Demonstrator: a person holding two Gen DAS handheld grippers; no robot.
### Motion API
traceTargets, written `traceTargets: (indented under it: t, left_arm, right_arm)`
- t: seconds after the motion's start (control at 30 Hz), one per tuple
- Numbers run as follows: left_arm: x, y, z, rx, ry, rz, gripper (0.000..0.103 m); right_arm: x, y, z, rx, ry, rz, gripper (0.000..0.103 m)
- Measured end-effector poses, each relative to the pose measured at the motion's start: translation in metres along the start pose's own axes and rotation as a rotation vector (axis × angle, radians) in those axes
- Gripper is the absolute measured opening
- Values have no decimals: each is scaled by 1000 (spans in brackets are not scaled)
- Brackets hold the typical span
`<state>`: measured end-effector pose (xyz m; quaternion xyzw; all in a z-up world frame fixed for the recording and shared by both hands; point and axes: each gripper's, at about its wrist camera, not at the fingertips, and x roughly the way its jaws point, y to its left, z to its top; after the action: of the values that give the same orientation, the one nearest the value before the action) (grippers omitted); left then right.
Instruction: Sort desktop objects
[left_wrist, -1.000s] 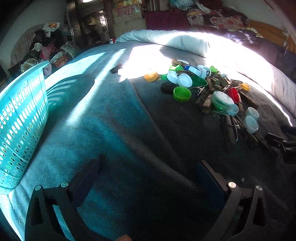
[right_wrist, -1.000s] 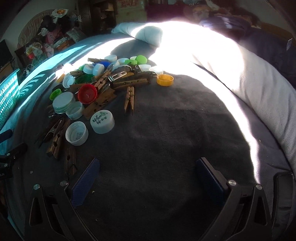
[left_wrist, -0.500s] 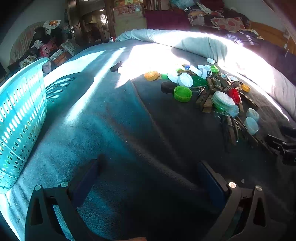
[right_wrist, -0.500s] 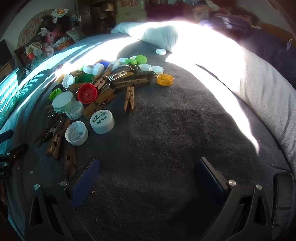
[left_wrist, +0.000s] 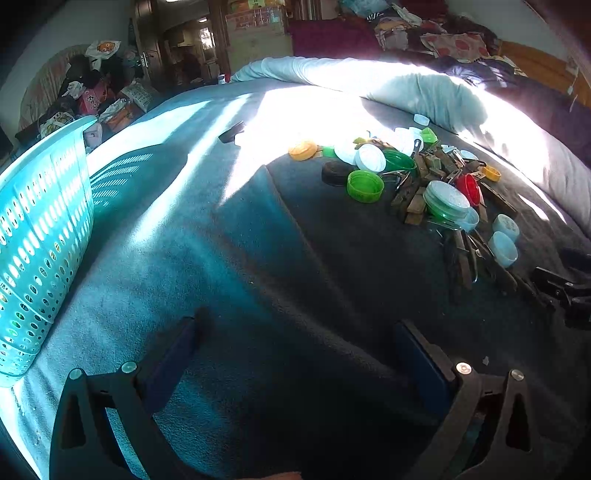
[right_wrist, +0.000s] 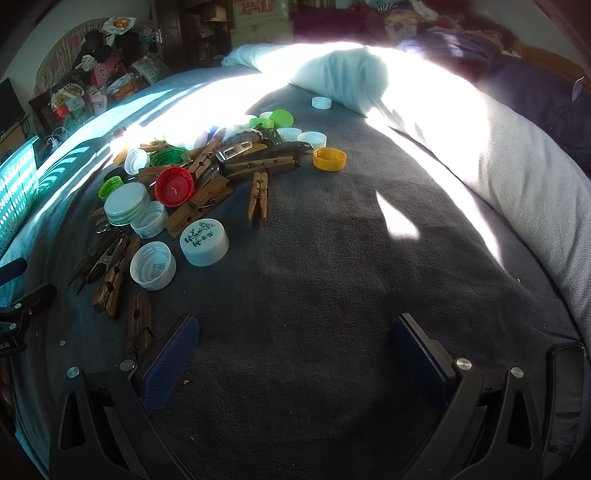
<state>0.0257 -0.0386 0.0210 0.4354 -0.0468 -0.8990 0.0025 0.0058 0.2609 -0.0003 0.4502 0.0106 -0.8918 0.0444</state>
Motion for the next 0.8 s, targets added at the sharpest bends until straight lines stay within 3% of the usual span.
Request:
traceTargets:
  t: [0.8]
  left_arm:
    - [-2, -4, -4, 2, 1, 4, 103]
  right_arm:
    - [-1, 0, 0, 0, 0, 0, 103]
